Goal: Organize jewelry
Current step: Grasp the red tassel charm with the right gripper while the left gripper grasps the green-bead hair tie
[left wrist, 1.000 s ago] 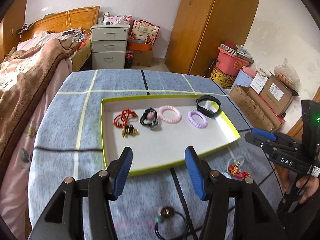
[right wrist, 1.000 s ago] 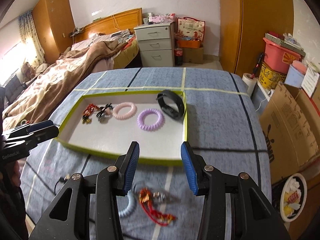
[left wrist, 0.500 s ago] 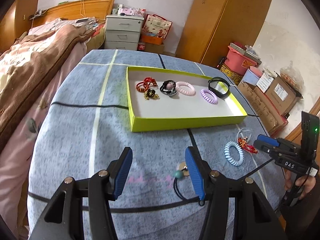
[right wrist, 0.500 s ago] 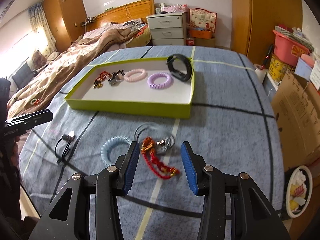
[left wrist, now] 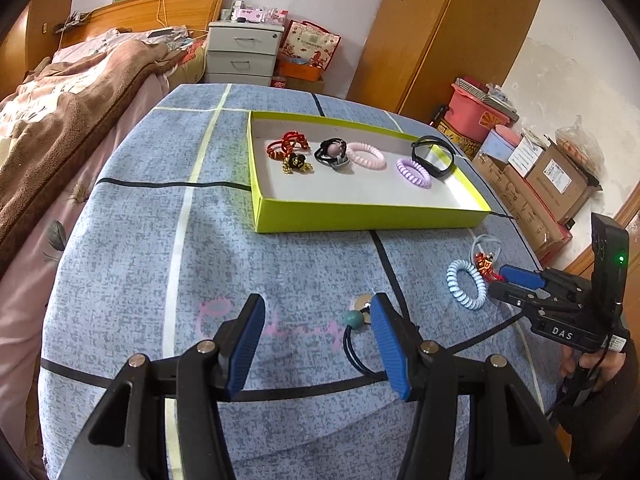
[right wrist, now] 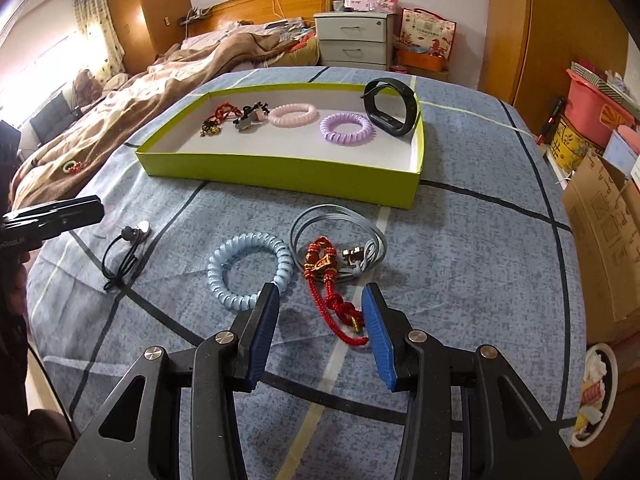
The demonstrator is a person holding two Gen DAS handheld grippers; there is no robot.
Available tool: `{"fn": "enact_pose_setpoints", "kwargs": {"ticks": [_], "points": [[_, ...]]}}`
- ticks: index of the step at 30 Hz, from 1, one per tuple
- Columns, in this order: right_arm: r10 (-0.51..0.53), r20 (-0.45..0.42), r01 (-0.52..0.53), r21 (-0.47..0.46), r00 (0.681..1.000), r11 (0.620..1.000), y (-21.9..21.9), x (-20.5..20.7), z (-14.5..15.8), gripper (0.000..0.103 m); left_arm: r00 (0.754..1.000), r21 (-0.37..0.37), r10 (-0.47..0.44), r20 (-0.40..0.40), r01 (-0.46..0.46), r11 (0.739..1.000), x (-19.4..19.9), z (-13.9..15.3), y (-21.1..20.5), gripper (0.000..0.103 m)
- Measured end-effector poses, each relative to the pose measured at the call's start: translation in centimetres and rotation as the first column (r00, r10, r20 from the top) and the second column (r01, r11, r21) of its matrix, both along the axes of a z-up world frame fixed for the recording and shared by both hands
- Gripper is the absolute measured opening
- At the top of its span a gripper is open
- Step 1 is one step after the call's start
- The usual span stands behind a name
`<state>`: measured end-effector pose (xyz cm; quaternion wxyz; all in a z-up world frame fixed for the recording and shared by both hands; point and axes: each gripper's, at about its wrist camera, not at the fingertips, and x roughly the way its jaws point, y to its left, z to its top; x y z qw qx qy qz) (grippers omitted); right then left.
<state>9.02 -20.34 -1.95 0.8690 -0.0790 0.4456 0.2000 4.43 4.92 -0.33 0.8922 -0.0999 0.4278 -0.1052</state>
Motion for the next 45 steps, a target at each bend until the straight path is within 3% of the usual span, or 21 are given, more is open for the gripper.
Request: {"fn": "enact_pose_setpoints", "kwargs": {"ticks": [3, 6, 13, 30, 45], "points": [[-0.001, 0.011, 0.001, -0.035, 1.000, 0.999, 0.4, -0.1, -0.2, 0.042, 1.000, 0.007, -0.005, -0.005, 0.005, 1.000, -0.1, -0.2, 0.0, 0.057], [-0.020, 0.024, 0.022, -0.062, 1.000, 0.998, 0.3, -0.2, -0.3, 0.022, 1.000, 0.017, -0.009, -0.009, 0.009, 1.000, -0.3, -0.4, 0.1, 0.057], [-0.031, 0.032, 0.032, -0.044, 0.999, 0.999, -0.1, -0.3, -0.2, 0.013, 0.999, 0.015, -0.039, -0.018, 0.039, 0.999, -0.1, -0.7, -0.6, 0.057], [-0.028, 0.044, 0.023, 0.106, 0.999, 0.994, -1.6, -1.8, 1.5, 0.012, 0.992, 0.037, -0.118, -0.053, 0.120, 0.992, 0.5, -1.7, -3.4, 0.057], [-0.066, 0.092, 0.051, 0.163, 0.994, 0.985, -2.8, -2.9, 3.1, 0.012, 0.991, 0.252, -0.129, -0.040, 0.135, 0.958, 1.4, -1.9, -5.8, 0.057]]}}
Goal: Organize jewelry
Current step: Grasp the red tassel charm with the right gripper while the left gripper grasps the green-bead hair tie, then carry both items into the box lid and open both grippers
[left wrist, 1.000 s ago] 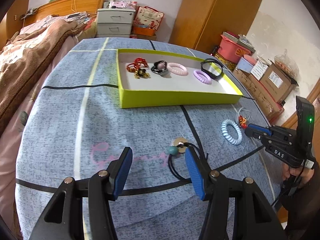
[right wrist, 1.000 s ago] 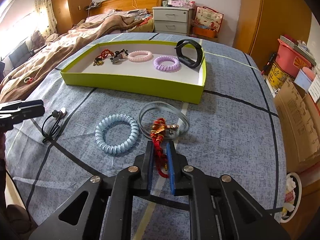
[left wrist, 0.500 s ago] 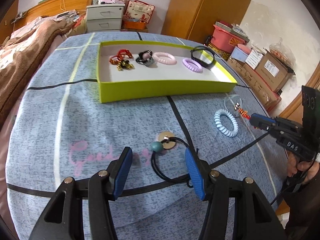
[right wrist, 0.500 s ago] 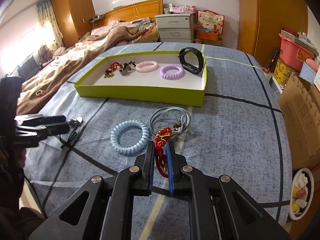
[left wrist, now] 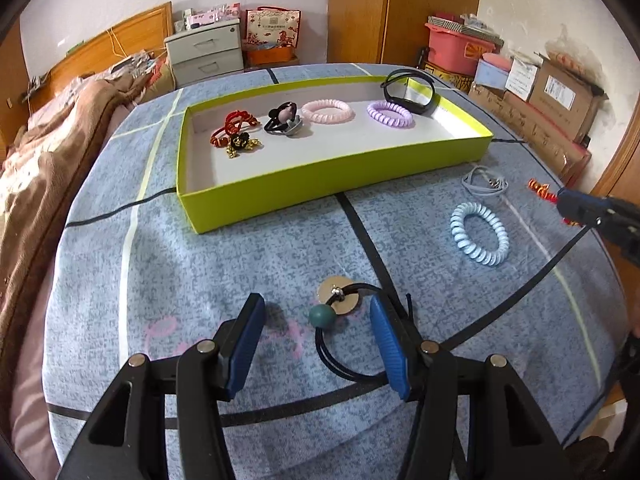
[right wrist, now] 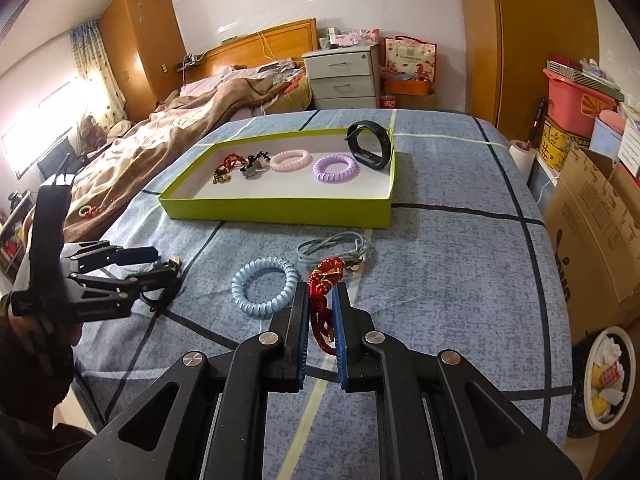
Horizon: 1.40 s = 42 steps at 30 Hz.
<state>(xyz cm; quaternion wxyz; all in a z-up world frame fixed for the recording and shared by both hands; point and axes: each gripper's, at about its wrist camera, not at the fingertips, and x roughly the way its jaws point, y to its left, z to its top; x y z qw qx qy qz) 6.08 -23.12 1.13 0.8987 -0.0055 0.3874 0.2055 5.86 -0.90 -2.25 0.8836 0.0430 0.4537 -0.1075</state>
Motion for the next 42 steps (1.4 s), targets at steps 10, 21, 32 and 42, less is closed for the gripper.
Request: {"fn": "enact_pose_setpoints", "kwargs": {"ticks": [10, 21, 32, 42], "points": [[0.005, 0.008, -0.005, 0.013, 1.000, 1.000, 0.2, -0.2, 0.3, 0.012, 1.000, -0.016, -0.008, 0.008, 0.008, 1.000, 0.1, 0.2, 0.0, 0.028], [0.000, 0.013, -0.001, 0.014, 1.000, 1.000, 0.2, 0.0, 0.5, 0.012, 1.000, -0.035, -0.005, 0.010, 0.006, 0.999, -0.1, 0.4, 0.3, 0.021], [0.014, 0.043, -0.015, 0.016, 0.999, 1.000, 1.0, 0.6, 1.8, 0.012, 0.999, -0.086, 0.011, 0.038, -0.007, 0.996, -0.1, 2.2, 1.2, 0.021], [0.044, 0.073, -0.046, 0.025, 0.996, 0.999, 2.9, 2.9, 3.6, 0.012, 0.995, -0.109, -0.002, 0.102, 0.013, 0.994, 1.8, 5.4, 1.8, 0.021]]}}
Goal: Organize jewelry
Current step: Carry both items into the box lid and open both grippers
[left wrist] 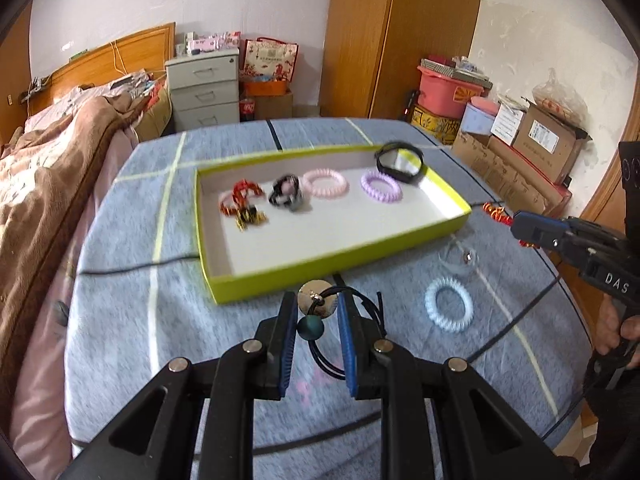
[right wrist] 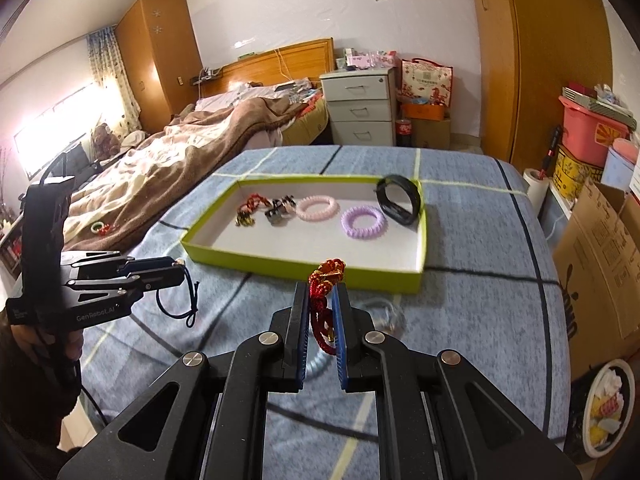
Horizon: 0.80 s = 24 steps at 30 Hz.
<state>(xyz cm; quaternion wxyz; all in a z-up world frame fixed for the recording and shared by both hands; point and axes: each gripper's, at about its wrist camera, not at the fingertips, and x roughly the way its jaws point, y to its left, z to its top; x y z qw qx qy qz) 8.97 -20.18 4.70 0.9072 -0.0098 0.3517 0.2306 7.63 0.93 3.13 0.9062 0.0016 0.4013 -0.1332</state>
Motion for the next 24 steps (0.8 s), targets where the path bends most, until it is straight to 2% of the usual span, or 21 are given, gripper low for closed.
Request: {"fn": "enact_pose_setpoints", "kwargs": {"ticks": [10, 13, 18, 24], "points": [[0.031, -0.005, -0.031, -0.025, 1.000, 0.999, 2.6, 4.2, 0.2, 0.012, 1.000, -0.035, 0.017, -0.002, -0.018, 0.999, 4.3, 1.0, 1.5, 0.021], [0.049, -0.020, -0.049, -0.026, 0.999, 0.998, 3.6, 5.7, -0.1, 0.012, 1.000, -0.018, 0.024, -0.013, -0.024, 1.000, 5.7, 0.7, 1.5, 0.021], [0.072, -0.068, -0.073, -0.013, 0.995, 0.997, 5.0, 8.7, -1.1, 0.012, 0.999, -0.036, 0.031, -0.037, -0.032, 0.999, 7.7, 0.1, 2.1, 0.021], [0.073, -0.117, -0.078, -0.041, 0.990, 0.996, 6.2, 11.2, -3.0, 0.012, 0.996, -0.030, 0.044, -0.076, -0.046, 0.998, 9.1, -1.5, 2.3, 0.021]]}}
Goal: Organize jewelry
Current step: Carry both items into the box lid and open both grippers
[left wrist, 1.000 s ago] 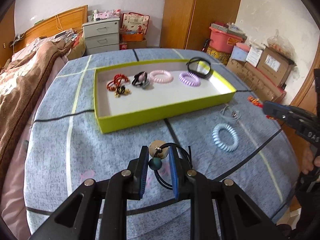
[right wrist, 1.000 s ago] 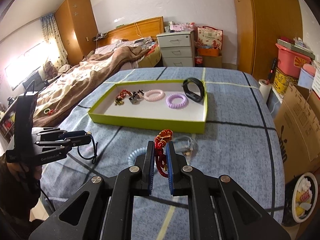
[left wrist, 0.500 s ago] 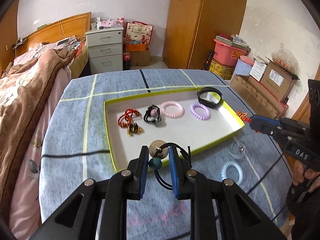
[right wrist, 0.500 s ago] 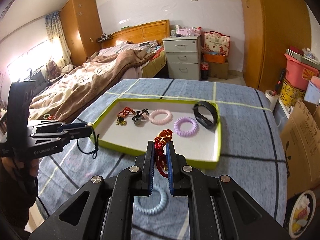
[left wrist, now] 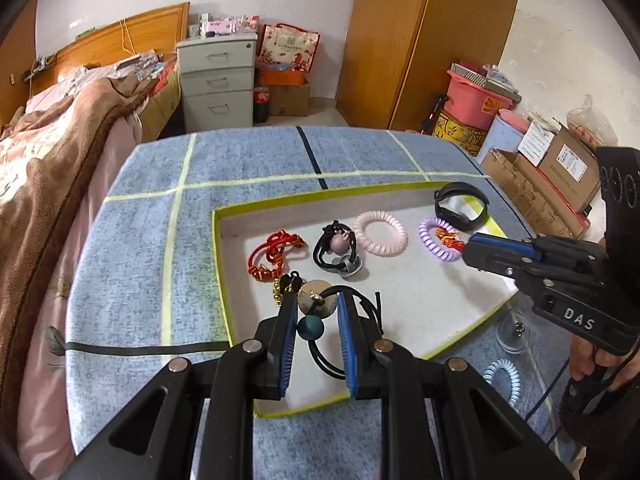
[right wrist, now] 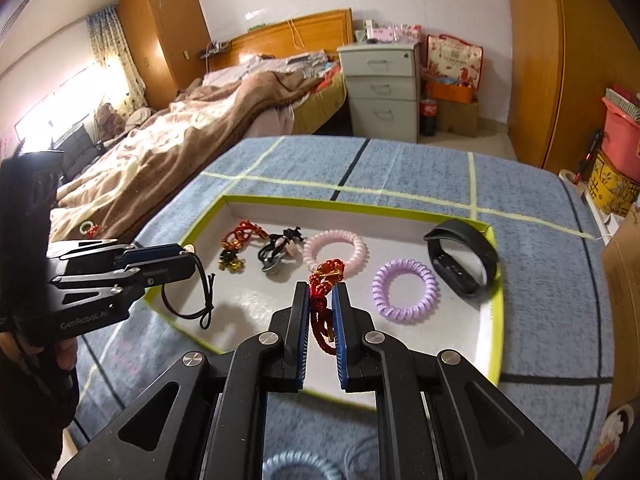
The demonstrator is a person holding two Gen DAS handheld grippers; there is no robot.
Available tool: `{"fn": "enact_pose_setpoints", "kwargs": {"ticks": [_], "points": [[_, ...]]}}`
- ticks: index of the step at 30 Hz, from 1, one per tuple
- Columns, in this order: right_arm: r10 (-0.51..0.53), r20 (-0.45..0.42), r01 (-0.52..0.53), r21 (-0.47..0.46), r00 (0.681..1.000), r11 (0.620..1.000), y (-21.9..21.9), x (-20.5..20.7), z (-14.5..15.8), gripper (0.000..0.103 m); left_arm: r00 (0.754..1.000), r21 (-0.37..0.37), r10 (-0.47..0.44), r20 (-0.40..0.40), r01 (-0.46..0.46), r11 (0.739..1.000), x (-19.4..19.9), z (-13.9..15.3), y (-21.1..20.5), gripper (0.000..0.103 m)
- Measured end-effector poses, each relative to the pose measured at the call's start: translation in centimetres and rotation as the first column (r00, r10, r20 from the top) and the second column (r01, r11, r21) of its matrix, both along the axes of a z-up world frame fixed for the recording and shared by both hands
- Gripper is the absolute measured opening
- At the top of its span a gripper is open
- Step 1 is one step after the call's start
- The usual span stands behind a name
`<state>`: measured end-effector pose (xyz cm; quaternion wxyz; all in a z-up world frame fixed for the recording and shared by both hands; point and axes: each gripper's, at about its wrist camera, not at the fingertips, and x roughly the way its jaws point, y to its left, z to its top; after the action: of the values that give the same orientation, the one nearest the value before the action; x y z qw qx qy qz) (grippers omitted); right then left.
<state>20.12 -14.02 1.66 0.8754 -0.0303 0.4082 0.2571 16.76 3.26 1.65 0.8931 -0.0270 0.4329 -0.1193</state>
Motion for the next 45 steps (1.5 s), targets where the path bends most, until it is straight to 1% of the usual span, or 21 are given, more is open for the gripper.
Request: {"fn": "enact_pose_setpoints", "kwargs": {"ticks": [3, 6, 12, 18, 21, 24, 26, 27, 30, 36, 38, 39, 41, 45], "points": [[0.011, -0.018, -0.011, -0.016, 1.000, 1.000, 0.5, 0.7, -0.8, 0.012, 1.000, 0.030, -0.004, -0.012, 0.005, 1.000, 0.3, -0.7, -0.4, 0.021], [0.023, -0.035, -0.024, -0.040, 0.999, 0.999, 0.9, 1.1, -1.5, 0.012, 0.999, 0.028, -0.004, -0.039, 0.005, 1.000, 0.6, -1.3, -0.5, 0.021], [0.023, -0.054, -0.027, -0.067, 0.998, 0.997, 1.1, 1.5, -2.6, 0.012, 0.999, 0.030, -0.001, -0.049, 0.002, 1.000, 0.8, -1.7, -0.4, 0.022], [0.022, -0.060, -0.027, -0.084, 0.998, 0.996, 1.3, 1.6, -3.0, 0.012, 0.998, 0.027, 0.002, -0.061, -0.001, 1.000, 0.9, -1.9, -0.3, 0.022], [0.018, -0.066, -0.023, -0.085, 0.998, 0.996, 1.4, 1.7, -3.0, 0.012, 0.998, 0.041, 0.005, -0.057, -0.002, 0.999, 0.8, -1.9, -0.4, 0.022], [0.019, -0.064, -0.024, -0.091, 0.998, 0.996, 1.5, 1.7, -3.1, 0.012, 0.998, 0.033, 0.002, -0.066, 0.000, 0.999, 0.9, -2.1, -0.5, 0.023], [0.012, -0.066, -0.018, -0.093, 0.998, 0.995, 1.5, 1.7, -3.1, 0.012, 0.998, 0.043, 0.009, -0.067, -0.006, 0.999, 0.9, -2.1, -0.4, 0.023], [0.010, -0.063, -0.016, -0.093, 0.998, 0.996, 1.4, 1.6, -3.0, 0.012, 0.998, 0.043, 0.008, -0.064, -0.005, 0.999, 0.8, -2.1, -0.4, 0.024], [0.006, -0.058, -0.012, -0.098, 0.998, 0.995, 1.4, 1.7, -2.9, 0.012, 0.998, 0.035, 0.007, -0.066, -0.005, 0.999, 0.9, -2.1, -0.4, 0.030], [-0.001, -0.054, -0.004, -0.097, 0.999, 0.995, 1.4, 1.6, -2.8, 0.013, 0.997, 0.037, 0.009, -0.070, -0.007, 0.999, 0.8, -2.1, -0.4, 0.031], [-0.005, -0.049, 0.001, -0.096, 0.999, 0.995, 1.4, 1.6, -2.6, 0.015, 0.998, 0.041, 0.009, -0.067, -0.006, 0.999, 0.8, -2.1, -0.5, 0.032], [-0.008, -0.048, 0.003, -0.091, 0.999, 0.996, 1.3, 1.6, -2.6, 0.018, 0.998, 0.039, 0.007, -0.068, -0.004, 0.999, 0.7, -2.1, -0.6, 0.033], [-0.010, -0.047, 0.006, -0.078, 0.999, 0.997, 1.1, 1.5, -2.4, 0.019, 0.998, 0.038, 0.002, -0.066, 0.000, 0.999, 0.6, -2.0, -0.7, 0.038], [-0.025, -0.032, 0.023, -0.064, 0.999, 0.998, 0.7, 1.2, -1.8, 0.019, 0.998, 0.035, 0.006, -0.058, -0.004, 0.999, 0.2, -1.6, -0.7, 0.040]]}}
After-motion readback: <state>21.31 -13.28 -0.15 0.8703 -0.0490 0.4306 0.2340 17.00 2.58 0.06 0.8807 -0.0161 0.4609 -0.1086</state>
